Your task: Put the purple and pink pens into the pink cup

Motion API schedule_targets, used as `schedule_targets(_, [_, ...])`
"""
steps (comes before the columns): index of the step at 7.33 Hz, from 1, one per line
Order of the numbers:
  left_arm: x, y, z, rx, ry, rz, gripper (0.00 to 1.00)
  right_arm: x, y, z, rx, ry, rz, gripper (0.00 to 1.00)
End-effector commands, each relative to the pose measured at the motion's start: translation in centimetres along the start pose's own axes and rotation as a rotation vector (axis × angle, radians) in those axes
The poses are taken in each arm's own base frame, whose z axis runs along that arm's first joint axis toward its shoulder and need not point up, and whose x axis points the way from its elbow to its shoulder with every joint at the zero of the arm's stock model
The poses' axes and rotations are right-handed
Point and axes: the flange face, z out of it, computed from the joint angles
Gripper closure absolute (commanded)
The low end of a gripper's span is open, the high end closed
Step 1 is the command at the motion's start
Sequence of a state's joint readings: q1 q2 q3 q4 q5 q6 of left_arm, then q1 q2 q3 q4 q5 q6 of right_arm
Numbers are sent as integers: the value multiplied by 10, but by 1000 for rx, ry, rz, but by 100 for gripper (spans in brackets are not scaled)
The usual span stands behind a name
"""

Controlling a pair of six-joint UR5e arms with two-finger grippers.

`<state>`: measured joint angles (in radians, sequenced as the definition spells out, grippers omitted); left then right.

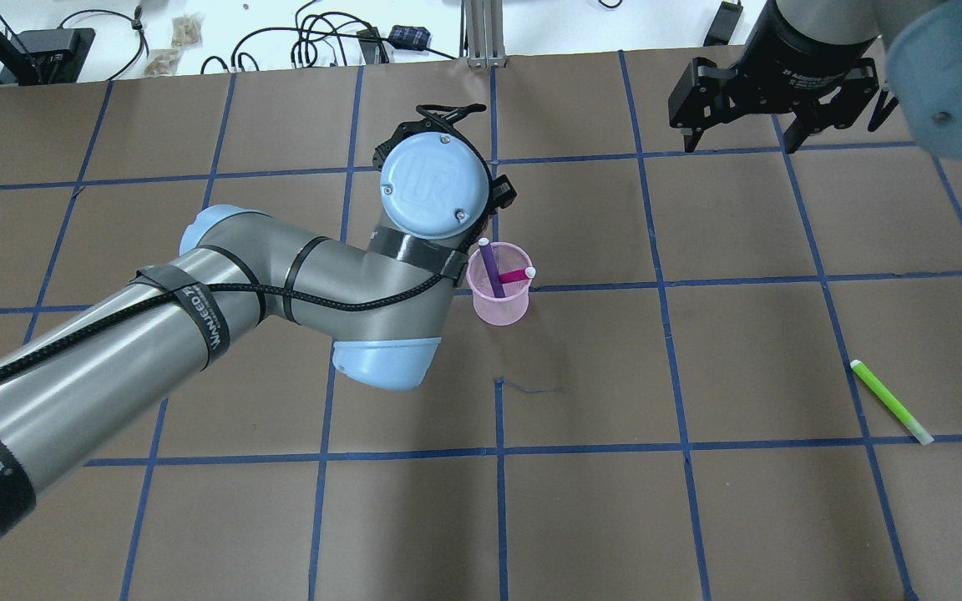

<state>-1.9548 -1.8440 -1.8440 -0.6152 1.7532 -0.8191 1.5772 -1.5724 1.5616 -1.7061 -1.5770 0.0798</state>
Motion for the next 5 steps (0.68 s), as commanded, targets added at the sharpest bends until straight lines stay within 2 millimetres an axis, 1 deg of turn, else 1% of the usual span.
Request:
schedule_targets(1, [-49, -67, -4, -93, -5, 98, 5, 2, -1, 1, 0, 0, 3, 0])
schedule_targets(2, [-73, -101, -22, -154, -7, 136, 4, 3, -2, 1, 0, 1, 5, 0])
schedule_targets(3, [-96, -130, -52, -217, -29, 177, 3, 3, -1, 1, -2, 0, 5, 0])
schedule_targets(4, [-121, -158, -87, -295, -59, 274, 3, 4, -2, 1, 0, 1, 6, 0])
schedule_targets(5, [-141, -175, -130, -349, -78, 387, 1, 4, -2, 2, -2, 1, 6, 0])
